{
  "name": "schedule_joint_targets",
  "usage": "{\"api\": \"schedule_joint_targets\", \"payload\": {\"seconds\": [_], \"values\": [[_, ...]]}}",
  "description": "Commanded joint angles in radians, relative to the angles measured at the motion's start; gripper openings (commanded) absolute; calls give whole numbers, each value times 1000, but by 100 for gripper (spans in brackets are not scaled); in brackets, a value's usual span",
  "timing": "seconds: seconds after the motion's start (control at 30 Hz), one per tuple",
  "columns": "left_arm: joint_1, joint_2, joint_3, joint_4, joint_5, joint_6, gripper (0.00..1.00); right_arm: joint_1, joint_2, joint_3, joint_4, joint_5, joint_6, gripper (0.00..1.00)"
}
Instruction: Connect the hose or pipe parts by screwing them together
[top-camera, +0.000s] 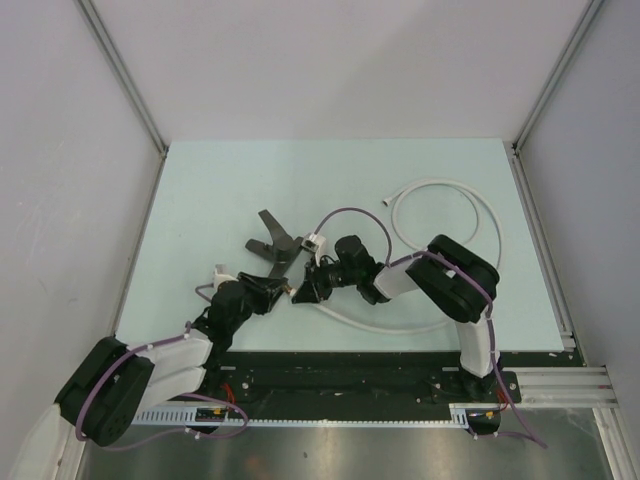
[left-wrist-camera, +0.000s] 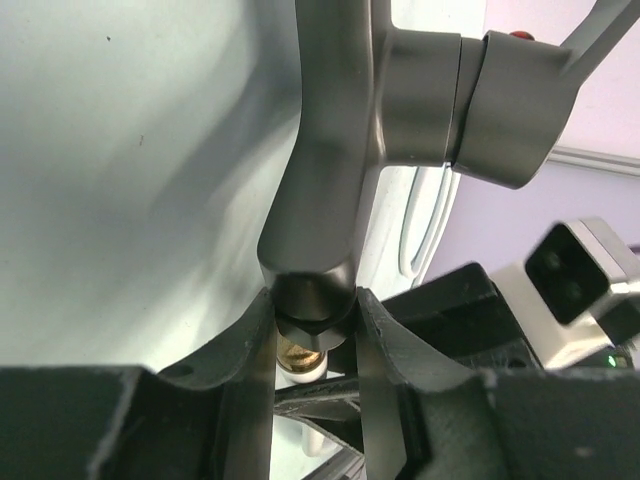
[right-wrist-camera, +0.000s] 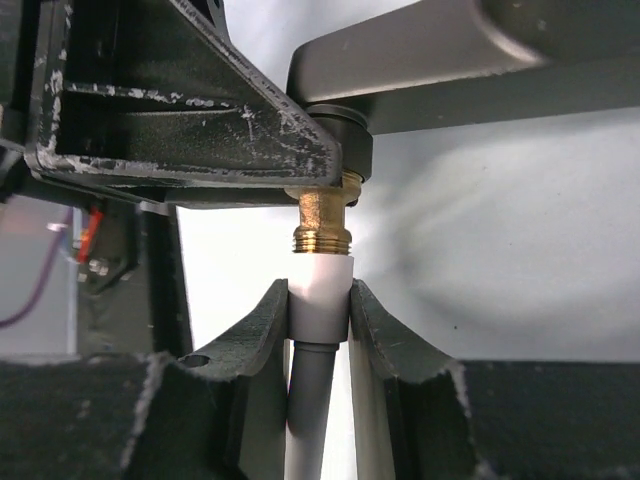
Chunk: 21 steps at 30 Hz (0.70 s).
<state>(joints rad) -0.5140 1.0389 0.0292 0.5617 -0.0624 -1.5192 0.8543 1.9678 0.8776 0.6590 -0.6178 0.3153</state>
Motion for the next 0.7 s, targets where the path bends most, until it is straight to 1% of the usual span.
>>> {"api": "schedule_joint_targets", "payload": {"seconds": [0.0, 0.07, 0.1, 0.23, 0.27, 0.37, 0.43, 0.47, 0.53, 0.57, 0.6, 0.63, 0.67], "values": [[-20, -28, -87, 87, 64, 2, 0, -27, 66, 23, 404, -180, 343, 0], [-21, -46, -95, 89, 64, 1, 0, -35, 92, 24, 505, -200, 425, 0], [-20, -56, -100, 90, 37, 2, 0, -38, 115, 24, 537, -209, 454, 0], [-20, -71, -109, 89, 30, 2, 0, -52, 167, 24, 695, -229, 626, 0], [-20, -71, -110, 89, 27, -1, 0, -57, 181, 24, 758, -237, 660, 0], [-20, -69, -115, 89, 29, -6, 0, -70, 216, 24, 832, -258, 717, 0], [-20, -65, -114, 89, 30, -7, 0, -75, 214, 23, 809, -267, 697, 7], [-21, -66, -111, 90, 30, -4, 0, -75, 207, 23, 789, -266, 683, 17], [-20, -63, -109, 89, 32, -6, 0, -75, 180, 17, 719, -247, 648, 24], [-20, -60, -109, 89, 33, -7, 0, -75, 165, 14, 691, -241, 599, 30], [-21, -59, -107, 89, 33, -9, 0, -74, 149, 8, 659, -231, 572, 34], [-20, -53, -107, 89, 35, -10, 0, -75, 114, 8, 568, -211, 544, 35], [-20, -50, -106, 90, 38, -10, 0, -75, 96, 8, 517, -198, 469, 36]]}}
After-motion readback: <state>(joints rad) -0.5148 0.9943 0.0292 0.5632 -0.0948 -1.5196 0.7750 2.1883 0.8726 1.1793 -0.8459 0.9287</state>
